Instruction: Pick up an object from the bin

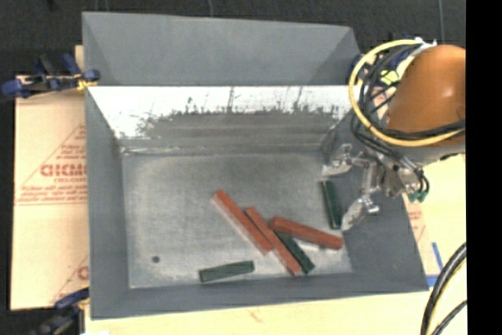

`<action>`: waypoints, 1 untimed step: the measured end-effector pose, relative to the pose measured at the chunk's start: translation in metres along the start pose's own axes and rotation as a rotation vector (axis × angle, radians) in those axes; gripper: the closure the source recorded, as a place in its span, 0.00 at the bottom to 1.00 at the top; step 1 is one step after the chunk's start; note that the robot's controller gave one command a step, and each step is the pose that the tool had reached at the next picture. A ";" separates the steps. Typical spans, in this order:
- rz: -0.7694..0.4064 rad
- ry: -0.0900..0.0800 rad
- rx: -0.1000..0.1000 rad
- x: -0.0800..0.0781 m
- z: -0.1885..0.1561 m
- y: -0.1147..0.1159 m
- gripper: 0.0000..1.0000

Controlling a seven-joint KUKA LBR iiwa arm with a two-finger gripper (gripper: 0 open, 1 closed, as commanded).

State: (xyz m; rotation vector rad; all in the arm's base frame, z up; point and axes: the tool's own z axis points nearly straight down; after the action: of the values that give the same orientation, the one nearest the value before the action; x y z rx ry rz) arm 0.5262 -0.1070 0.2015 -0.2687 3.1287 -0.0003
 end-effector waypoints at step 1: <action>-0.080 -0.009 0.004 0.009 0.047 -0.007 0.00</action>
Offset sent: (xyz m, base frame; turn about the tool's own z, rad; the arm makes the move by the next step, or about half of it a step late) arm -0.0505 -0.0477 -0.1278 -0.2045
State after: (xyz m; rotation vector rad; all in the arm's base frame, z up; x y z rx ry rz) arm 0.5184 -0.1156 0.1548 -0.3922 3.1060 -0.0052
